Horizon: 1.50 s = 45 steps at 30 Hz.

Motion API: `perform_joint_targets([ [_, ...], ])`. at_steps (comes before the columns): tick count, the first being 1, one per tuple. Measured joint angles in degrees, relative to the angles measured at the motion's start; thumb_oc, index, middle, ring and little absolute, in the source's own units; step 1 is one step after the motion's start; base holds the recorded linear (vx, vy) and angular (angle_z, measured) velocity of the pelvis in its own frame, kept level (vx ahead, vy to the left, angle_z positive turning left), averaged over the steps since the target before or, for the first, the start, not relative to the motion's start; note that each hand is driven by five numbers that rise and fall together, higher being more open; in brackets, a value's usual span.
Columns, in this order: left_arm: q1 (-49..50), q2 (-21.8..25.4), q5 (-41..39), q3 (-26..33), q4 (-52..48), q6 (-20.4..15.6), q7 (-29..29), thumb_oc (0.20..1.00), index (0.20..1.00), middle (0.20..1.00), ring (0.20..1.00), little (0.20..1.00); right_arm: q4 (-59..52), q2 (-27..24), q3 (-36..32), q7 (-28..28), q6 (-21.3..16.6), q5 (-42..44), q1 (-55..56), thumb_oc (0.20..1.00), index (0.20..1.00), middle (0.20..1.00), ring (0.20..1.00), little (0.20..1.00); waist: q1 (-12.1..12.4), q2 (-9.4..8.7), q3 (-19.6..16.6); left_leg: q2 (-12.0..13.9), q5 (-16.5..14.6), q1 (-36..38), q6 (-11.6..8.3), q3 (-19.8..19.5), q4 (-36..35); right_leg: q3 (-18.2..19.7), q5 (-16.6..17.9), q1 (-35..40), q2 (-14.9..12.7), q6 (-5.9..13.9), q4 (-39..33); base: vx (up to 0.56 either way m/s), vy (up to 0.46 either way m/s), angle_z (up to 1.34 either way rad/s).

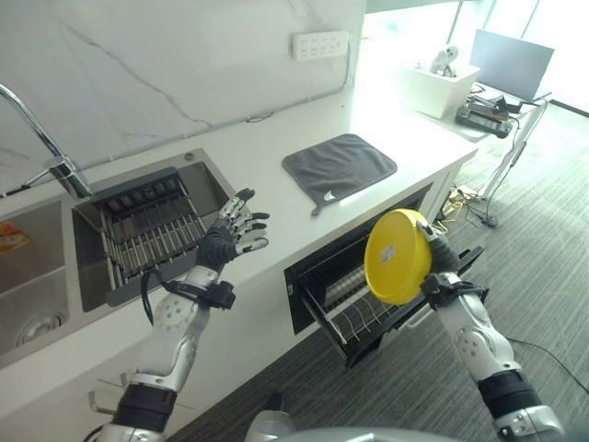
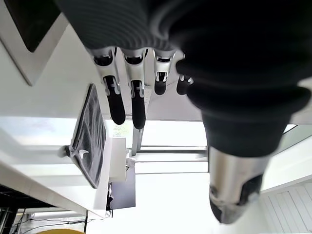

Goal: Place the dishes in the dishwasher.

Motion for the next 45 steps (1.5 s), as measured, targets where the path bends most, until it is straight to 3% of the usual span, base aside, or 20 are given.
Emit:
perform_joint_targets([
  [12,-0.03,1.04,-0.02,-0.10,0.01,2.11,-4.81,1.000,1.000,1.000,1.000,1.000,12.03,-0.72,-0.06,-0.66,0.88,-5.67,-4.12,0.200,0.200,0.200,0.200,0.200,3.84,0.83,0.99,-0.02,0.04,0.03,-0.53,-1.13,0.09,-3.26,-0.89,0.90,-0.24,-0.03,-0.03,0.01,-0.023,0.05],
  [15,-0.89,1.41,-0.05,-0.57,0.02,2.19,-5.47,1.000,1.000,1.000,1.000,1.000,14.75,-0.73,-0.14,-0.92,0.78,-5.61,-7.51,0.200,0.200,0.200,0.200,0.200,4.51,1.31,2.96,0.14,-2.00,-2.12,-1.12,-1.66,4.54,-3.41,-0.89,0.96,-0.20,-0.11,-0.01,0.00,-0.011,0.01],
  [21,-1.90,2.94,-0.12,-0.63,0.02,2.73,-7.04,1.000,1.000,1.000,1.000,1.000,16.16,-0.74,-0.12,-2.14,0.55,-5.01,-11.03,0.200,0.200,0.200,0.200,0.200,4.97,0.91,6.56,0.16,-3.85,-4.19,-1.06,-2.00,8.00,-3.85,-0.49,1.02,-0.22,0.47,0.31,0.01,-0.018,0.03],
  [29,-5.82,4.95,-0.29,-2.48,0.03,3.04,-7.24,1.000,1.000,1.000,1.000,1.000,17.70,-0.52,-0.03,-3.52,-0.86,-3.64,-15.16,0.200,0.200,0.200,0.200,0.200,5.34,0.67,7.63,0.24,-5.08,-6.15,-1.10,-1.99,10.05,-3.78,-0.40,0.03,-0.24,0.52,0.31,0.00,-0.004,0.00],
  [35,-7.70,5.54,-0.58,-2.84,0.00,3.63,-7.27,1.000,1.000,1.000,1.000,1.000,26.17,-0.49,0.09,-5.11,-2.16,-2.83,-20.90,0.200,0.200,0.200,0.200,0.200,5.97,0.65,7.64,0.10,-5.26,-6.64,-0.86,-2.02,10.79,-4.15,-0.42,-0.02,-0.46,0.51,0.32,0.03,-0.002,0.02],
  [45,-7.93,5.99,-2.31,-5.16,-0.23,4.00,-7.27,1.000,1.000,1.000,1.000,1.000,32.54,-3.04,2.32,-6.13,-2.20,-8.59,-24.34,0.200,0.200,0.200,0.200,0.200,6.47,2.30,8.38,0.62,-7.00,-9.29,-0.60,-1.69,14.49,-4.72,-0.56,-1.10,-0.59,-0.22,0.29,-0.02,0.002,-0.03],
])
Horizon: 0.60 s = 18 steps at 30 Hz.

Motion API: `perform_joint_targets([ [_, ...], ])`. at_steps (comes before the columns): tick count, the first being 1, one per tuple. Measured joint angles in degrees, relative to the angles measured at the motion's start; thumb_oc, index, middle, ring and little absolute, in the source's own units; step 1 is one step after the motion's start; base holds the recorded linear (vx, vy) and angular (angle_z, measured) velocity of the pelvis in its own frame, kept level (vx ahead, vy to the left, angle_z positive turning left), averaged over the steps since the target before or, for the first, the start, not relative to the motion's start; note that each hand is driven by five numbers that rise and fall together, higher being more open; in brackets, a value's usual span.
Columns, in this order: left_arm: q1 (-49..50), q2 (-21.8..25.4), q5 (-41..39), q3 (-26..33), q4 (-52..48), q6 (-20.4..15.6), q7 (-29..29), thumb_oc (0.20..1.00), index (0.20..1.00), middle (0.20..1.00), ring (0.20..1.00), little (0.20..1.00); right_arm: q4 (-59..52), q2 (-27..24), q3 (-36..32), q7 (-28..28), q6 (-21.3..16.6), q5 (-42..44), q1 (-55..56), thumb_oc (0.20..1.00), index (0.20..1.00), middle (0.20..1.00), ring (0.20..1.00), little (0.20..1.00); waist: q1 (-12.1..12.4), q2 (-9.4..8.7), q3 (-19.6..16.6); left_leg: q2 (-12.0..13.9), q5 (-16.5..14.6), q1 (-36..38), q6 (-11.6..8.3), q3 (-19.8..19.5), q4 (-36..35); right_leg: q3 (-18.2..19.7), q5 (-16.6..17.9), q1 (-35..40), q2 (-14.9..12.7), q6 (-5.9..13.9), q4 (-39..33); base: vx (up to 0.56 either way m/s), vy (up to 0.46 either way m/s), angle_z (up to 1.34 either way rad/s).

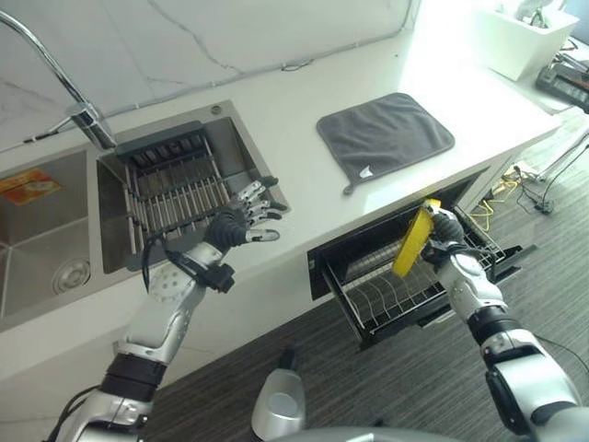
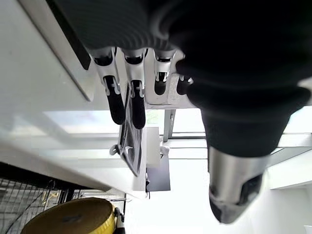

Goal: Place the dishes in the dishwasher.

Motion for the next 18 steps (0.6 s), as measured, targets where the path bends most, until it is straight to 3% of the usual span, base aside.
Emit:
perform_joint_targets([
  [4,-0.41,0.22,-0.04,-0.11,-0.12,-0.23,0.28,1.000,1.000,1.000,1.000,1.000,1.25,-0.91,0.67,0.17,-0.58,-2.12,-0.59,0.200,0.200,0.200,0.200,0.200,-0.04,0.67,0.38,0.40,-0.20,-2.22,-0.02,0.03,1.90,0.09,0.83,-1.50,0.15,0.76,0.01,-0.09,-0.005,-0.04],
  [6,-2.43,0.50,-0.05,-2.28,-0.18,-0.87,0.81,1.000,1.000,1.000,1.000,1.000,7.72,-1.45,2.36,0.29,-1.05,-3.18,-3.85,0.200,0.200,0.200,0.200,0.200,0.13,2.11,1.39,0.58,-0.20,-4.38,-0.02,-0.12,3.61,0.09,1.19,-2.81,0.20,0.54,0.04,-0.12,-0.004,-0.03],
  [14,-8.85,1.90,-0.55,-3.12,-0.12,-3.90,2.40,1.000,1.000,1.000,1.000,1.000,14.96,-2.59,4.74,1.94,-2.20,-7.88,-9.18,0.200,0.200,0.200,0.200,0.200,1.02,3.72,7.22,0.43,-0.19,-7.11,0.00,-0.40,3.72,0.19,2.03,-5.31,0.20,0.90,0.02,-0.13,-0.006,0.01],
  [18,-12.70,5.79,-2.35,-3.82,-0.21,-5.37,2.46,1.000,1.000,1.000,1.000,1.000,17.88,-4.16,7.41,1.63,-4.05,-12.21,-15.38,0.200,0.200,0.200,0.200,0.200,1.14,3.99,8.72,0.20,-0.17,-10.72,0.03,-1.14,4.98,0.29,2.36,-8.12,0.20,0.99,0.03,-0.10,-0.001,0.02],
])
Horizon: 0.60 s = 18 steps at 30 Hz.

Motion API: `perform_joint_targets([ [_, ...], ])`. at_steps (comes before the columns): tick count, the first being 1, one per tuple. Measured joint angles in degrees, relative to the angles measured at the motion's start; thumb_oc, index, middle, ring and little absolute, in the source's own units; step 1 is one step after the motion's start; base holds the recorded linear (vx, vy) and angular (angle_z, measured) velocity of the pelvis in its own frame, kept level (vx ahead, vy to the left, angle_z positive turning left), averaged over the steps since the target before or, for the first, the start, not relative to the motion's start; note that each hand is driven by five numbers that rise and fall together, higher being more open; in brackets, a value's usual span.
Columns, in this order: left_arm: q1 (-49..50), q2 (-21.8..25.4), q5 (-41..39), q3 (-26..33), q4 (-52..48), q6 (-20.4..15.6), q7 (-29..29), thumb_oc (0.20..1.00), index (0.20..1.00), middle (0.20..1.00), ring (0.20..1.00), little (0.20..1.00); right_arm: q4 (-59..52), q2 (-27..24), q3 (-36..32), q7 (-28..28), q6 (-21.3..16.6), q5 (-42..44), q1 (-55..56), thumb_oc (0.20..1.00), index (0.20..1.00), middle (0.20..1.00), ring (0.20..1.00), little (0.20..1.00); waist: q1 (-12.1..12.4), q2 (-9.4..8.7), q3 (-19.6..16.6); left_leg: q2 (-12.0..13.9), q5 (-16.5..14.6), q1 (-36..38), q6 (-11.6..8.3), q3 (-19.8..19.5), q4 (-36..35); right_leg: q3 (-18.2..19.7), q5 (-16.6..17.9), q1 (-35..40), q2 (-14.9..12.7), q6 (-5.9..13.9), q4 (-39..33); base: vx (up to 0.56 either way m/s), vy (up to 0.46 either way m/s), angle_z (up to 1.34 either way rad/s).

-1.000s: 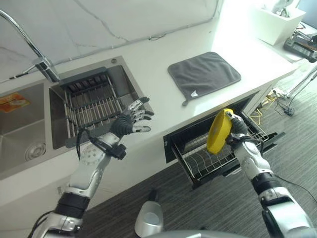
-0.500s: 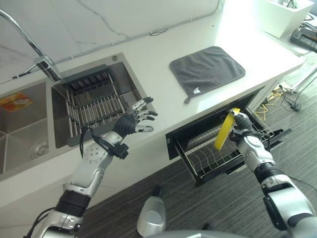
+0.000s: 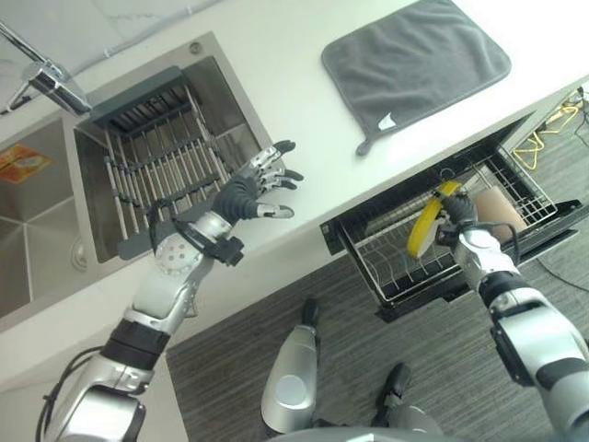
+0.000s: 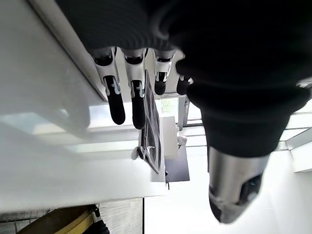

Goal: Place the dishes in the dishwasher.

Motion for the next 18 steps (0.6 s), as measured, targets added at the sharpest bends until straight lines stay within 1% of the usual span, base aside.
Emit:
perform_joint_targets([
  [2,-2.19,0.19,-0.08,-0.12,-0.04,-0.45,0.00,1.000,1.000,1.000,1.000,1.000,0.11,-0.86,1.78,-1.04,-0.40,-4.79,-2.31,0.200,0.200,0.200,0.200,0.200,0.05,0.23,1.34,-0.27,0.00,-2.73,0.00,-0.83,3.42,0.06,0.34,-0.84,-0.22,-0.01,0.00,-0.04,0.008,0.05],
  [3,-2.97,0.26,-0.08,-0.14,-0.06,-0.63,0.01,1.000,1.000,1.000,1.000,1.000,0.13,-0.93,2.02,-1.63,-0.47,-7.29,-3.13,0.200,0.200,0.200,0.200,0.200,0.03,-0.18,2.10,-0.68,-0.08,-5.33,-0.05,-1.05,7.42,0.10,0.46,-0.84,-0.73,-0.10,0.01,-0.05,0.007,0.05],
  [4,-3.15,0.47,-0.12,-0.22,-0.28,-1.21,0.03,1.000,1.000,1.000,1.000,1.000,0.13,-1.16,2.96,-2.24,-0.45,-9.12,-3.85,0.200,0.200,0.200,0.200,0.200,-0.05,-0.60,2.45,-1.38,-0.57,-6.83,-0.45,-1.88,7.49,0.03,0.45,-1.09,-1.24,-0.10,0.00,-0.03,0.007,0.06],
  [5,-3.06,0.76,-0.17,-0.44,-0.97,-1.54,0.03,1.000,1.000,1.000,1.000,1.000,0.08,-1.81,3.91,-2.60,-0.37,-11.35,-4.50,0.200,0.200,0.200,0.200,0.200,-0.03,-0.35,2.37,-1.37,1.19,-6.15,-0.41,-2.56,0.98,0.07,0.25,-1.38,-1.45,0.09,0.01,-0.03,0.012,-0.03],
  [6,-2.97,1.01,-0.20,-0.50,-2.14,-1.88,0.05,1.000,1.000,1.000,1.000,1.000,-0.02,-2.58,4.27,-2.76,-0.36,-13.08,-4.93,0.200,0.200,0.200,0.200,0.200,0.01,0.58,2.28,-0.38,4.37,-4.65,-0.43,-2.49,-4.77,0.09,0.16,-1.31,-0.94,0.90,0.01,-0.02,0.010,-0.06],
  [7,-3.94,1.63,-0.28,-0.61,-2.82,-2.73,0.06,1.000,1.000,1.000,1.000,1.000,-0.03,-3.75,6.43,-3.19,-0.22,-15.79,-5.81,0.200,0.200,0.200,0.200,0.200,-0.02,0.08,2.95,-1.18,7.06,-3.86,1.72,-1.86,-7.24,0.14,0.21,-1.44,-2.01,1.69,-0.01,0.00,0.000,0.00],
  [8,-5.44,1.96,-0.51,-0.62,-2.79,-2.75,0.26,1.000,1.000,1.000,1.000,1.000,0.03,-4.83,8.55,-3.32,0.61,-17.47,-6.41,0.200,0.200,0.200,0.200,0.200,0.15,-0.77,3.48,-2.30,7.00,-4.03,2.05,-1.53,-6.98,0.12,0.29,-1.47,-3.18,1.67,-0.03,-0.01,0.008,0.09],
  [10,-6.85,2.65,-1.18,-0.59,-2.86,-2.85,1.18,1.000,1.000,1.000,1.000,1.000,1.25,-6.00,10.78,-3.67,2.37,-19.28,-6.94,0.200,0.200,0.200,0.200,0.200,0.35,-1.19,3.73,-3.81,6.35,-4.93,2.93,-1.65,-6.16,-0.08,0.33,-1.49,-4.32,1.63,-0.03,-0.01,0.009,0.17],
  [12,-7.06,3.88,-1.21,-0.73,-2.84,-3.45,2.05,1.000,1.000,1.000,1.000,1.000,1.82,-5.51,10.77,-4.19,3.31,-21.71,-8.00,0.200,0.200,0.200,0.200,0.200,0.82,-1.42,3.87,-3.96,6.26,-6.08,2.99,-1.65,-5.63,-0.09,0.22,-2.35,-4.48,1.94,-0.02,0.00,0.007,0.05],
  [13,-7.09,3.93,-2.09,-0.98,-2.83,-3.88,2.36,1.000,1.000,1.000,1.000,1.000,1.92,-5.29,10.79,-4.23,3.67,-22.97,-8.57,0.200,0.200,0.200,0.200,0.200,0.95,-1.47,3.89,-3.93,6.18,-6.56,2.91,-1.72,-5.31,-0.05,0.15,-2.67,-4.42,2.49,-0.01,0.00,0.000,0.00],
  [14,-7.44,3.96,-2.25,-2.27,-2.91,-5.42,2.88,1.000,1.000,1.000,1.000,1.000,2.13,-5.20,12.27,-4.30,4.72,-25.10,-9.39,0.200,0.200,0.200,0.200,0.200,0.96,-1.47,3.89,-3.77,6.17,-7.17,2.89,-2.13,-4.95,-0.10,0.05,-2.93,-4.13,2.99,-0.01,0.01,0.024,0.03],
  [16,-7.67,3.96,-2.23,-3.55,-3.66,-5.51,3.25,1.000,1.000,1.000,1.000,1.000,2.54,-5.00,13.07,-4.33,5.21,-26.94,-9.53,0.200,0.200,0.200,0.200,0.200,1.00,-1.51,3.91,-3.74,6.10,-7.26,2.80,-2.26,-4.83,-0.10,0.00,-2.91,-4.07,3.05,-0.01,0.01,0.029,0.03],
  [18,-7.95,3.97,-2.21,-4.83,-4.42,-7.06,4.06,1.000,1.000,1.000,1.000,1.000,4.11,-4.58,13.09,-4.38,6.06,-28.10,-10.13,0.200,0.200,0.200,0.200,0.200,0.98,-1.52,3.91,-3.79,5.96,-8.61,2.62,-2.41,-4.33,-0.08,0.02,-3.92,-4.08,3.12,-0.01,0.01,0.016,0.01],
])
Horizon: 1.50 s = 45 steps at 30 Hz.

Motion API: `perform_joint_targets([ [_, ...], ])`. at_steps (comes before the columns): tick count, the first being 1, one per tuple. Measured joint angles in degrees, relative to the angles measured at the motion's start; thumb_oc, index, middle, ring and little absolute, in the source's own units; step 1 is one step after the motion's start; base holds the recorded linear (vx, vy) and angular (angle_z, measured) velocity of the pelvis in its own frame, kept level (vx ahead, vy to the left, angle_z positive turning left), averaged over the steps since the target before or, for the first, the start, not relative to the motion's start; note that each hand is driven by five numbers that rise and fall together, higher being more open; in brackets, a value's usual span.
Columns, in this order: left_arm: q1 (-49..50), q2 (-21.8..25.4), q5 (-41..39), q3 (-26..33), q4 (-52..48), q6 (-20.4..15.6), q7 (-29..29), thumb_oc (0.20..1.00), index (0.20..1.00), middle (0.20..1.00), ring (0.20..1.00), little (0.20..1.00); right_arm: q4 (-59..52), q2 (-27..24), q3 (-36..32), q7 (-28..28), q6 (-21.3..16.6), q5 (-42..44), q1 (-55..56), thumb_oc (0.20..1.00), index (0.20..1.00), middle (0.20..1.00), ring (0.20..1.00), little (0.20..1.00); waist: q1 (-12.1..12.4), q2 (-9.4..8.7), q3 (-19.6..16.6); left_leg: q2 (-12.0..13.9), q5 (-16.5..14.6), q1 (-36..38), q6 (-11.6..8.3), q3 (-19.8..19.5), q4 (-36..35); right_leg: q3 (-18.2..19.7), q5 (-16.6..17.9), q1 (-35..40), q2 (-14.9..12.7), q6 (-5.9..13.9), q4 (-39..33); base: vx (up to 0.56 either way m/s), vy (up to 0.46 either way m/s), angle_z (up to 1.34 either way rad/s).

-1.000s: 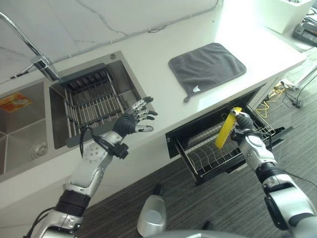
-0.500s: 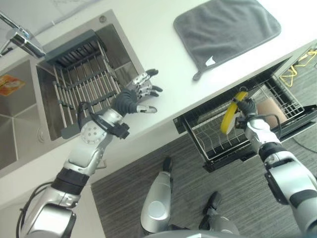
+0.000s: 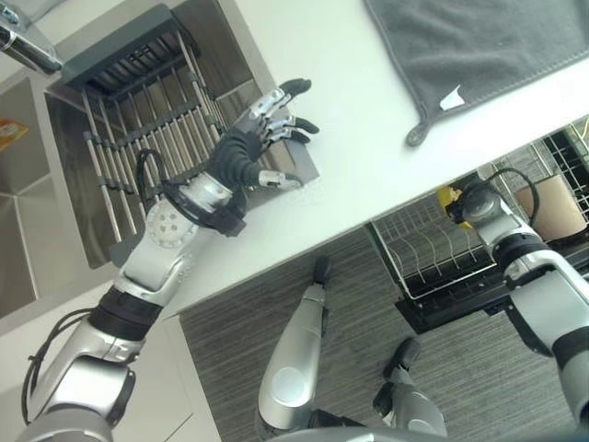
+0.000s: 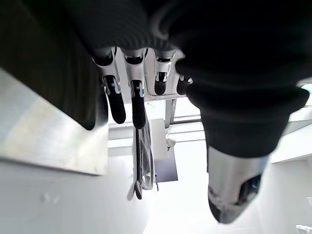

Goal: Place the dishes in the dishwasher.

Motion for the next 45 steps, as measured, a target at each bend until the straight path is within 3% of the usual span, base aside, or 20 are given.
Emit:
perform_joint_targets([
  [12,-3.77,2.52,1.01,-0.24,-2.37,-3.09,5.02,1.000,1.000,1.000,1.000,1.000,0.40,0.59,9.11,2.04,2.19,-12.17,-1.10,0.200,0.200,0.200,0.200,0.200,-0.31,-1.04,-0.04,-0.88,0.41,-4.40,0.57,0.09,-0.19,0.09,0.69,-4.38,-0.85,1.09,0.03,0.00,0.007,0.02],
  [21,-4.07,2.51,3.15,-0.20,-3.04,-3.38,8.23,1.000,1.000,1.000,1.000,1.000,0.73,2.58,8.76,2.32,2.21,-12.34,-0.90,0.200,0.200,0.200,0.200,0.200,-0.90,-1.12,-0.05,-0.71,0.41,-4.66,0.57,0.20,-0.18,0.28,0.69,-4.82,-0.76,1.10,0.02,-0.01,-0.014,-0.01],
  [22,-4.06,2.50,3.91,-0.21,-3.04,-3.38,8.29,1.000,1.000,1.000,1.000,1.000,0.86,2.86,8.76,2.95,2.14,-10.42,-0.79,0.667,0.667,0.667,0.667,0.667,-0.91,-1.12,-0.05,-0.69,0.41,-4.65,0.57,0.25,-0.14,0.32,0.69,-4.83,-0.78,1.10,0.02,0.00,0.000,0.00],
  [23,-4.05,2.49,4.25,-0.21,-3.08,-3.37,8.27,1.000,1.000,1.000,1.000,1.000,0.99,3.12,8.36,3.70,2.07,-7.03,-0.54,1.000,1.000,1.000,1.000,1.000,-0.94,-1.13,-0.06,-0.68,0.41,-4.63,0.57,0.32,-0.13,0.35,0.70,-4.83,-0.81,1.10,0.02,-0.03,0.035,-0.02],
  [29,-3.94,2.25,4.65,-0.23,-3.59,-2.52,7.85,1.000,1.000,1.000,1.000,1.000,1.12,7.36,-2.52,7.93,-0.20,11.48,3.21,1.000,1.000,1.000,1.000,1.000,-1.29,-1.12,-0.07,-0.69,0.41,-4.43,0.57,0.85,-0.08,0.75,0.78,-4.92,-1.08,1.19,0.04,-0.02,0.043,-0.03],
  [39,-2.89,-0.34,4.72,0.53,-3.97,-1.86,7.71,1.000,1.000,1.000,1.000,1.000,-0.57,9.03,-4.76,7.73,-4.23,19.09,5.53,1.000,1.000,1.000,1.000,1.000,-1.89,-1.11,-0.07,-0.96,0.41,-3.82,0.57,1.75,-0.28,1.49,1.26,-4.86,-1.64,1.57,0.04,-0.01,0.024,-0.03],
  [45,0.76,-2.49,5.22,2.94,-4.21,-2.65,7.78,1.000,1.000,1.000,1.000,1.000,-11.28,10.91,-8.24,4.47,-8.54,28.86,12.30,1.000,1.000,1.000,1.000,1.000,-2.79,-1.17,-0.05,-1.48,0.56,-2.19,0.78,2.06,-1.19,1.57,1.27,-3.81,-2.18,1.60,0.04,0.00,0.020,0.00],
])
